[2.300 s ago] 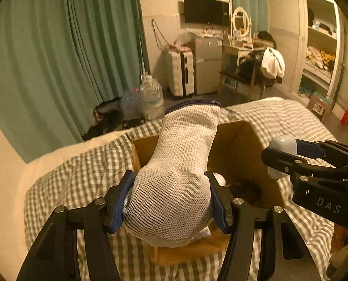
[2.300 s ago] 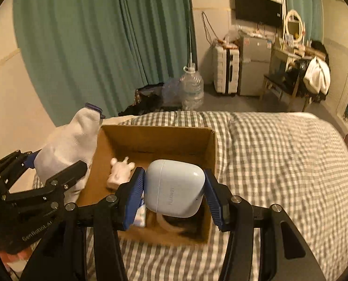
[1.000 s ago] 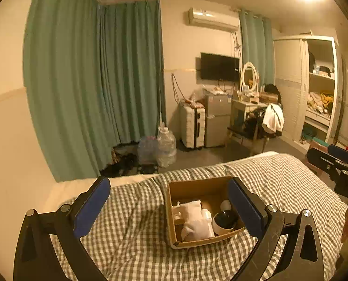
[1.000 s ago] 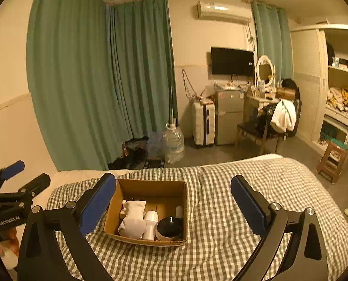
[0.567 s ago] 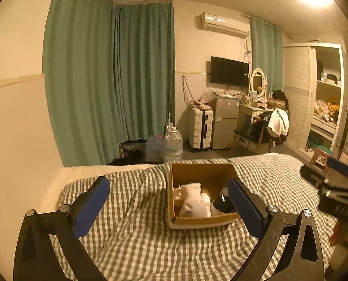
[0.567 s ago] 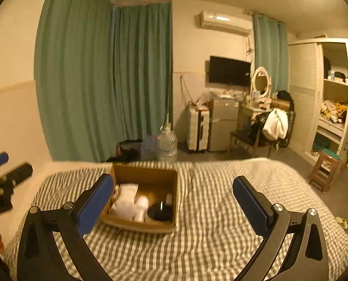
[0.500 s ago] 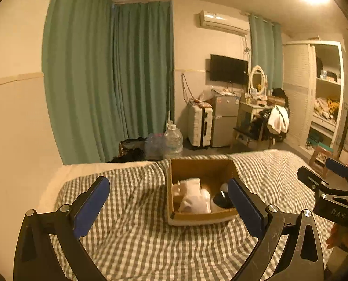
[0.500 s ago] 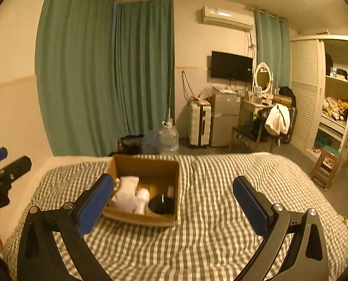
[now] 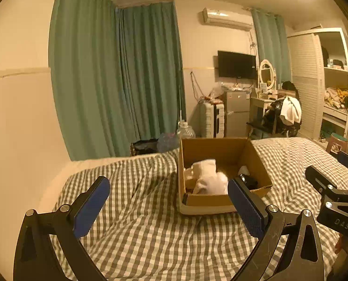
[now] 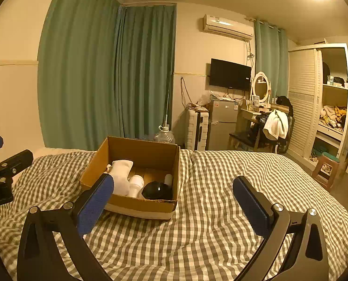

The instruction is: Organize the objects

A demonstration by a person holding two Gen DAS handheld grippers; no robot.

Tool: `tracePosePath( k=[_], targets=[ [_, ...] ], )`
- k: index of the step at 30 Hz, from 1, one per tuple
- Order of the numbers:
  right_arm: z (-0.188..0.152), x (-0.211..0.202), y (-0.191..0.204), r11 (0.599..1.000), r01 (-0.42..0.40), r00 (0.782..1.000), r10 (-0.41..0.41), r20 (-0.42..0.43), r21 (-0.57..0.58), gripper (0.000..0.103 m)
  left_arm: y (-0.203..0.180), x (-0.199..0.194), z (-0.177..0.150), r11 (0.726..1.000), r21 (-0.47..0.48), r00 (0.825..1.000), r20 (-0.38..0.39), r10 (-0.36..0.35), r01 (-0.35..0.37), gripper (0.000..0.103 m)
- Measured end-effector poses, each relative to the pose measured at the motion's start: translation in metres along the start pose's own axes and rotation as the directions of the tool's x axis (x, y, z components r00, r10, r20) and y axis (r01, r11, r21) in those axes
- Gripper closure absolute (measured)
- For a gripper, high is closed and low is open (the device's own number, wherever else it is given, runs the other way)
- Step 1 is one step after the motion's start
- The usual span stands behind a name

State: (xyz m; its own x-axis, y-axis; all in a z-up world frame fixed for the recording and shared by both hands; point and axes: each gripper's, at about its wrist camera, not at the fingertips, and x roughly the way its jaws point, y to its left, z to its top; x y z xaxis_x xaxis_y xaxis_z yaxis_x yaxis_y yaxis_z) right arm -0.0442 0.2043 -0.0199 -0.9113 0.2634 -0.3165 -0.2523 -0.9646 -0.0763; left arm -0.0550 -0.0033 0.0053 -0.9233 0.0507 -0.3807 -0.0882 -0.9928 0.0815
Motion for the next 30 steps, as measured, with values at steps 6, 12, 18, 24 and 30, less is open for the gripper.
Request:
tracePosePath(
  k=[6, 12, 18, 24, 30],
  targets=[
    [-0.011, 0.011, -0.003, 1.000, 0.019, 1.000, -0.019, -0.015, -0.017, 0.001, 0.009, 0.007, -0.005, 0.999, -0.046, 1.000, -0.007, 0.000, 0.000, 0.000],
    [-0.015, 0.010, -0.007, 1.000, 0.021, 1.000, -0.021, -0.017, 0.000, 0.001, 0.007, 0.008, -0.009, 0.999, -0.036, 1.000, -0.009, 0.003, -0.003, 0.000],
    [-0.017, 0.010, -0.007, 1.000, 0.011, 1.000, -0.011, -0.025, 0.008, 0.001, 0.006, 0.003, -0.012, 1.000, -0.023, 1.000, -0.002, 0.003, -0.003, 0.000],
    [-0.018, 0.010, -0.004, 1.000, -0.001, 1.000, 0.001, -0.027, 0.000, 0.001, 0.004, 0.003, -0.013, 1.000, -0.018, 1.000, -0.008, 0.000, 0.000, 0.000],
    [-0.020, 0.012, -0.003, 1.000, -0.003, 0.999, 0.003, -0.035, 0.001, 0.001, -0.001, 0.004, -0.015, 1.000, 0.006, 1.000, -0.006, -0.021, 0.021, 0.000]
  ],
)
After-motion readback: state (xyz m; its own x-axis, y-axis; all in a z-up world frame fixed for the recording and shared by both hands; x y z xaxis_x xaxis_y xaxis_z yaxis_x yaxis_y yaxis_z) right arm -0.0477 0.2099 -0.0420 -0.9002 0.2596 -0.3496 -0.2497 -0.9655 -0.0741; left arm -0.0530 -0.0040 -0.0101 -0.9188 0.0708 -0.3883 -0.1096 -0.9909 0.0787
